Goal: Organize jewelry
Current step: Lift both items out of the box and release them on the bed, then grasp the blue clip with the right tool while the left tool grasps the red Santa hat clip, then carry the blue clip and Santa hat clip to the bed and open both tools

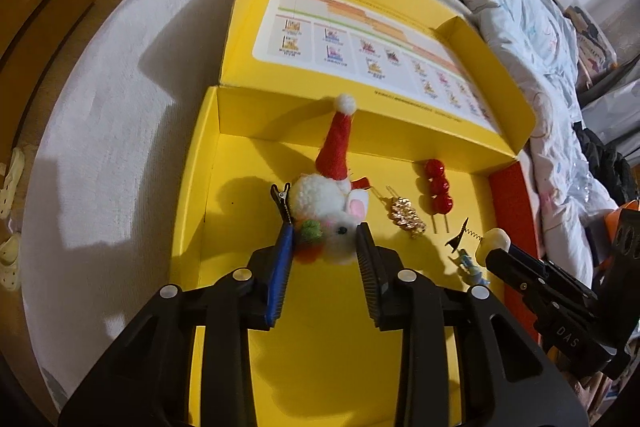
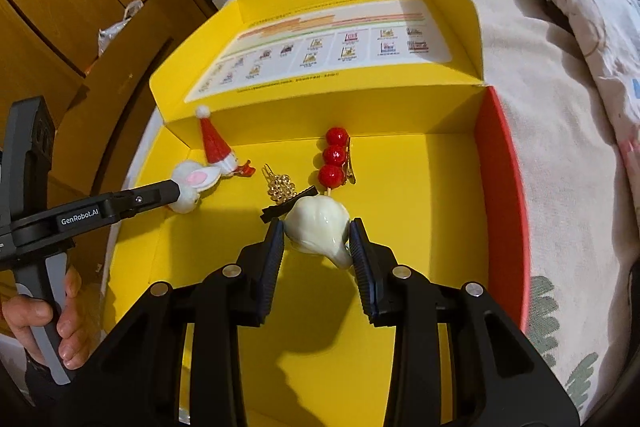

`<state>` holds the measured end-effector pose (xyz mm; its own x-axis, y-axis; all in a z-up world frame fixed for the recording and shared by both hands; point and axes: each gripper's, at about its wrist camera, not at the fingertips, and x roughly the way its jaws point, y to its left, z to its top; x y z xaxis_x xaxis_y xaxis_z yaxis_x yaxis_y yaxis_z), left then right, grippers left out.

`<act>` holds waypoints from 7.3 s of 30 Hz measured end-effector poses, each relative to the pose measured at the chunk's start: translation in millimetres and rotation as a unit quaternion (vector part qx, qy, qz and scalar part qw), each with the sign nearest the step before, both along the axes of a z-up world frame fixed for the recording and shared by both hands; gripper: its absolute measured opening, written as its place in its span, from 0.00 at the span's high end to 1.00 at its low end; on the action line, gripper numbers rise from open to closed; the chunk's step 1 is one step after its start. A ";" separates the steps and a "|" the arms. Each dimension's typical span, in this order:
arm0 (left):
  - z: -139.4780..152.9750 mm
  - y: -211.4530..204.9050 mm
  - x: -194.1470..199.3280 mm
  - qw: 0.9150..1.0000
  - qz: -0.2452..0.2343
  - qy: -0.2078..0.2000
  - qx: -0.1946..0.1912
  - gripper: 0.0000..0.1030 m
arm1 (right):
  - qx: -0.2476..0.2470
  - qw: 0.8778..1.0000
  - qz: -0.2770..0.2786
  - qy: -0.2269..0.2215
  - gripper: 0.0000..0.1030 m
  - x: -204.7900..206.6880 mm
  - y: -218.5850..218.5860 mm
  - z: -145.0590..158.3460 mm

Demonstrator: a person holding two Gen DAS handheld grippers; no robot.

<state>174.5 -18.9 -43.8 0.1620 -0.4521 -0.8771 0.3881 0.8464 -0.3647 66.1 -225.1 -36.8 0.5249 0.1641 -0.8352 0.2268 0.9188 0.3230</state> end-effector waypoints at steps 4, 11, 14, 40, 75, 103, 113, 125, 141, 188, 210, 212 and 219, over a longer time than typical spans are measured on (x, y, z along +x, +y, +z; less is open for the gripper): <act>11.7 -1.4 -7.7 1.000 -0.005 -0.007 -0.006 0.69 | 0.004 1.000 -0.005 -0.011 0.66 -10.1 -2.8 12.8; 45.2 -4.5 -39.1 0.999 -0.025 -0.032 -0.010 0.69 | 0.010 0.999 -0.018 -0.033 0.66 -45.3 -10.9 42.3; 58.8 -5.1 -58.4 0.998 -0.036 -0.042 -0.016 0.69 | 0.007 0.999 -0.030 -0.041 0.66 -70.8 -16.8 55.7; 29.8 102.5 -203.9 0.999 -0.020 -0.024 0.040 0.69 | 0.002 0.992 -0.127 -0.010 0.66 -239.1 -94.9 44.6; 0.6 117.8 -195.5 0.991 0.029 -0.059 0.115 0.35 | -0.041 0.989 -0.125 0.062 0.49 -193.7 -97.6 -7.8; 16.4 -10.9 -47.6 0.998 0.029 -0.047 0.020 0.27 | -0.068 0.997 0.034 -0.021 0.43 -62.8 14.6 27.3; -0.9 -27.3 -18.9 0.998 0.015 -0.051 0.040 0.27 | -0.073 0.997 0.038 0.013 0.43 -37.6 17.6 -0.1; -19.7 -38.9 5.7 0.998 0.005 -0.041 0.039 0.27 | -0.091 0.994 0.034 0.045 0.43 -19.0 15.6 -19.5; -38.7 -52.7 22.0 0.998 0.002 -0.042 0.054 0.27 | -0.122 0.989 0.036 0.071 0.43 -5.3 17.3 -36.9; 30.2 -40.4 -36.5 0.991 -0.042 -0.117 0.058 0.58 | -0.063 0.997 0.012 0.038 0.87 -56.0 5.7 25.8; 81.7 38.0 -221.4 0.989 -0.072 -0.130 0.027 0.58 | -0.044 0.997 -0.061 0.025 0.87 -204.9 -46.1 62.4; 78.0 50.0 -234.3 0.989 -0.067 -0.128 0.026 0.58 | -0.044 0.996 -0.065 0.029 0.87 -213.9 -49.6 60.4; 49.9 87.7 -263.6 0.992 -0.046 -0.107 0.047 0.58 | -0.044 0.994 -0.081 0.058 0.87 -233.4 -64.8 40.4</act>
